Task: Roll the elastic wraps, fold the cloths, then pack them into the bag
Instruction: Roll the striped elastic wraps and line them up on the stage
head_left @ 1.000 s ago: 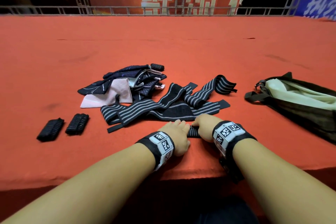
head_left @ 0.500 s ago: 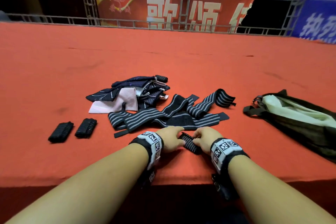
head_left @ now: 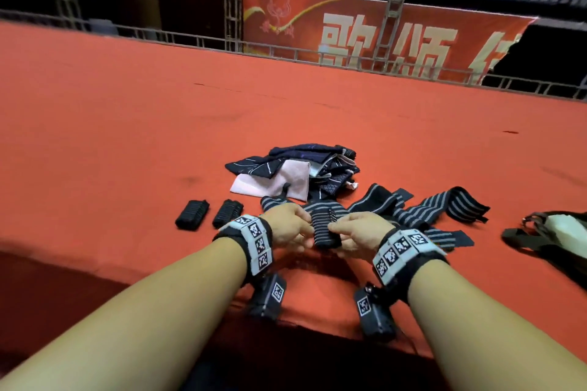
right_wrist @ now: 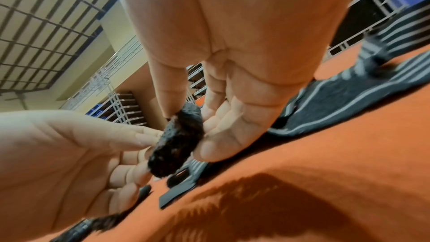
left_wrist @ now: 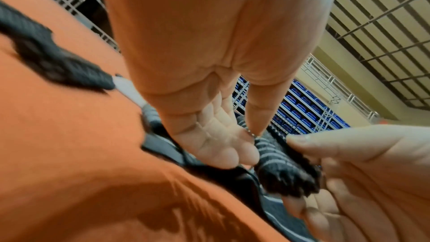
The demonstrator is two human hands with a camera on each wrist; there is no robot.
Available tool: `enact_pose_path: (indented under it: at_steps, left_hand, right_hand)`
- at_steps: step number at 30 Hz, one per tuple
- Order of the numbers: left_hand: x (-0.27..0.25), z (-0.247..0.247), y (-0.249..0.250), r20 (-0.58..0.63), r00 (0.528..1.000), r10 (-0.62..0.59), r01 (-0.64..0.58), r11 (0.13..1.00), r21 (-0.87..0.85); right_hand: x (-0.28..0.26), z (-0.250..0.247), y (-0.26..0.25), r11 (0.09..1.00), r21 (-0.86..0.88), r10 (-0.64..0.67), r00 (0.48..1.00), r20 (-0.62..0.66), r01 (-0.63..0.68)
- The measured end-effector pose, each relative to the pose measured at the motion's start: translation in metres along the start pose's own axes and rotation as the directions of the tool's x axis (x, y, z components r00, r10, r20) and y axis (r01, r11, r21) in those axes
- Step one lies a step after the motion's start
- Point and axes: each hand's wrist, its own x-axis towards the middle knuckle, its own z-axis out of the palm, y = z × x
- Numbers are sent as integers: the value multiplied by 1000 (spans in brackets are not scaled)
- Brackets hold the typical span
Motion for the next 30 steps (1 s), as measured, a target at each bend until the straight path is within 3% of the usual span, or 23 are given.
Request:
enact_pose_path:
  at_steps: [3,5,7,9,11,12,16,19,25,30]
  left_hand:
    - [-13,-48,-11,-81,996,27,-18,993,114]
    - [-19,-80,-18,-258,962,89,-10,956,293]
    - [-27,-112,-25,-392,905,166,88,828,553]
    - [-33,-137,-34,-449,867,217,232,622,748]
    - [-35,-153,-44,-479,850,222,331,483,811]
    - [-33,-159,-49,-488,850,198,361,455,814]
    - [-23,-169,-64,-448,894,9,375,532,759]
    - [-16,-164,-71,-386,919,-75,367,516,774]
    - [-2,-164,-78,-314,942,-121,333,467,819]
    - [3,-169,-80,-279,953,-120,303,451,840]
  right_hand:
    - [18,42,-6,1000,14,12,998,60,-13]
    - [29,70,-11,1000,0,26,996,80,-27]
    - [42,95,-18,999,21,30,996,88,-32]
    - [53,115,-28,996,89,24,997,73,-31]
    - [64,129,-33,993,104,39,996,84,-48]
    - [68,135,-33,996,68,53,995,88,-59]
    - [82,151,-29,995,-79,64,997,42,-61]
    - [85,161,-30,990,-141,3,1000,26,1]
    - [88,173,-36,943,-329,-48,998,47,60]
    - [89,175,-41,921,-390,10,999,41,6]
